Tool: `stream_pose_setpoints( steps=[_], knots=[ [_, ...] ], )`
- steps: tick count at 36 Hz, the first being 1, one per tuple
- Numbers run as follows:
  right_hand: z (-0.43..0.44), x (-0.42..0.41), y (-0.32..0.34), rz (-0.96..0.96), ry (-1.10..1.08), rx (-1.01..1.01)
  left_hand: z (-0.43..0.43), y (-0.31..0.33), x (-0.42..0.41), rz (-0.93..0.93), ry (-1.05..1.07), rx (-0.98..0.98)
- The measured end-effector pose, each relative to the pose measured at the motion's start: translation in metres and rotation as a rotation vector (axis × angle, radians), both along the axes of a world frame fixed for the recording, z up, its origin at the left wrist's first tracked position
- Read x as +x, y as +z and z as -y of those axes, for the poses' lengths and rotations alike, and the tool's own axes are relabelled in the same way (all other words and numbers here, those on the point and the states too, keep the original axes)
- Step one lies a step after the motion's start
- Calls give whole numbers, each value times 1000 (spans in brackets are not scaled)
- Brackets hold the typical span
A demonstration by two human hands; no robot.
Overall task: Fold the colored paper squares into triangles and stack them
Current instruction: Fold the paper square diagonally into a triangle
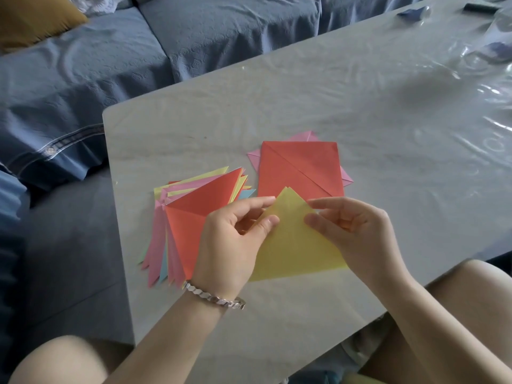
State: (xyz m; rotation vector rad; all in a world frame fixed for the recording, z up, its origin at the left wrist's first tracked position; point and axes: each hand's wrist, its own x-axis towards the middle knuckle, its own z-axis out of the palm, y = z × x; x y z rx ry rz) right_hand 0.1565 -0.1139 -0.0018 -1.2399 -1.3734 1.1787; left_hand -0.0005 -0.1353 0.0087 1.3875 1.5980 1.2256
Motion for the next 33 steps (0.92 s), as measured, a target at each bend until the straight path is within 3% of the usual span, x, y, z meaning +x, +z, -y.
stream_pose_setpoints(
  steps=[19, 33],
  knots=[
    [0, -2, -1, -19, 13, -13, 5, 4, 5, -132, -14, 69],
    [-1, 0, -6, 0, 28, -12, 5, 0, 5, -118, -38, 20]
  ],
)
